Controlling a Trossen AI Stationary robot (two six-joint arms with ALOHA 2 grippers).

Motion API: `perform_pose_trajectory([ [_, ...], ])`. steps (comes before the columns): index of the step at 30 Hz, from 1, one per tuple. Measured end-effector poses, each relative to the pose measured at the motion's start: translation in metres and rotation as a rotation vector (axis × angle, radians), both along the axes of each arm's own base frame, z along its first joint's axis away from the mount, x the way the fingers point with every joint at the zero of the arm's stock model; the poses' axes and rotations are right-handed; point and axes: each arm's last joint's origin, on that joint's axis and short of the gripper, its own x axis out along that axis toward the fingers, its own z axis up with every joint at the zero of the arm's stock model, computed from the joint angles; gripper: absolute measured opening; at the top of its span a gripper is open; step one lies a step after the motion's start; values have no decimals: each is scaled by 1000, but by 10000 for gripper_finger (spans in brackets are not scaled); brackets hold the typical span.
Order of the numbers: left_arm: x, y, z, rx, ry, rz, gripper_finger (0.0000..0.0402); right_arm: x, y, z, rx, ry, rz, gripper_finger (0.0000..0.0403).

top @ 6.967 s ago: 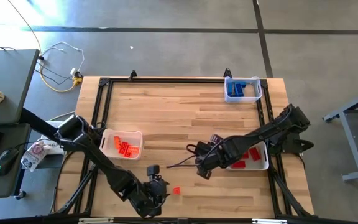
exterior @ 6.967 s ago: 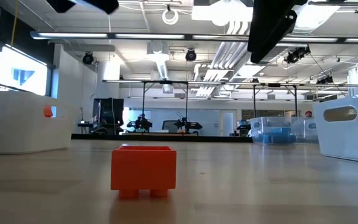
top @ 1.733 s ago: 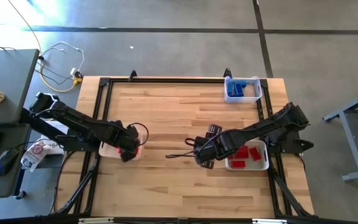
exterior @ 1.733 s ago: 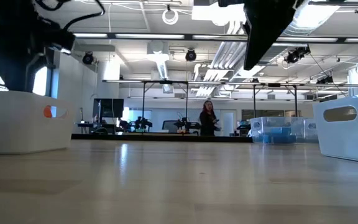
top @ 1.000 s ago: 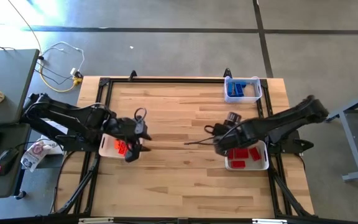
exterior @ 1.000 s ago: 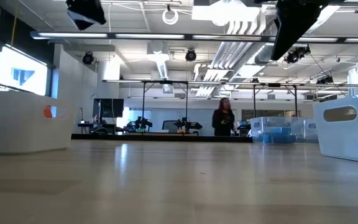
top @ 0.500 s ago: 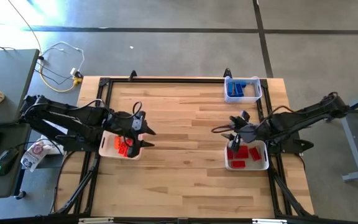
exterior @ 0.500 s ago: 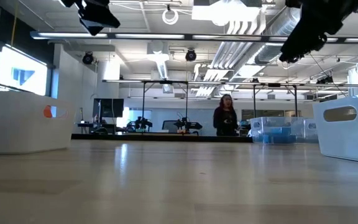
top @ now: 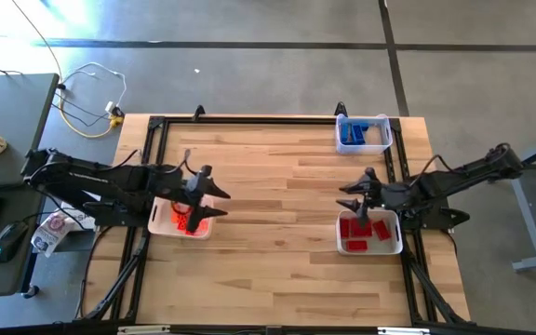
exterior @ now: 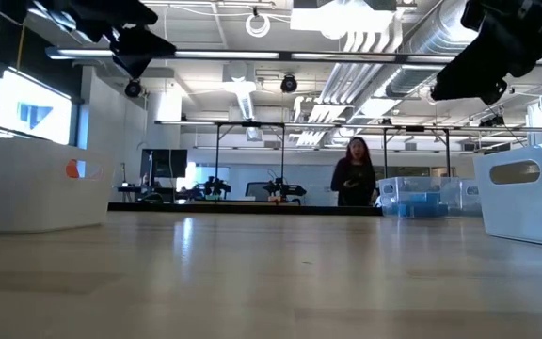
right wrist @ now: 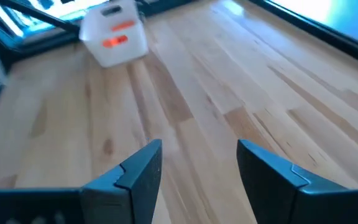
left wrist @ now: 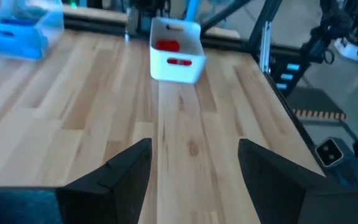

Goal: Sort & place blocks by color
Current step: Return to Home Position

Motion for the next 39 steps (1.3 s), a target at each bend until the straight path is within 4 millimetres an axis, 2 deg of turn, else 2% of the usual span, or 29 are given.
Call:
perform_pose_trajectory([
  [7,-26,2,-16,5,-159,17,227,-8,-1,-2,-3,-193,106,195],
  [12,-42,2,-27,11,-215,36,227,-13,-2,-3,-22,-258,140,195],
  [23,-71,2,-45,44,-332,26,227,-23,-5,-38,-24,-323,148,195],
  [32,-86,1,-60,99,-421,15,227,-33,-8,-67,6,-403,146,195],
  [39,-90,1,-81,99,-442,17,227,-38,-8,-63,1,-456,207,195],
])
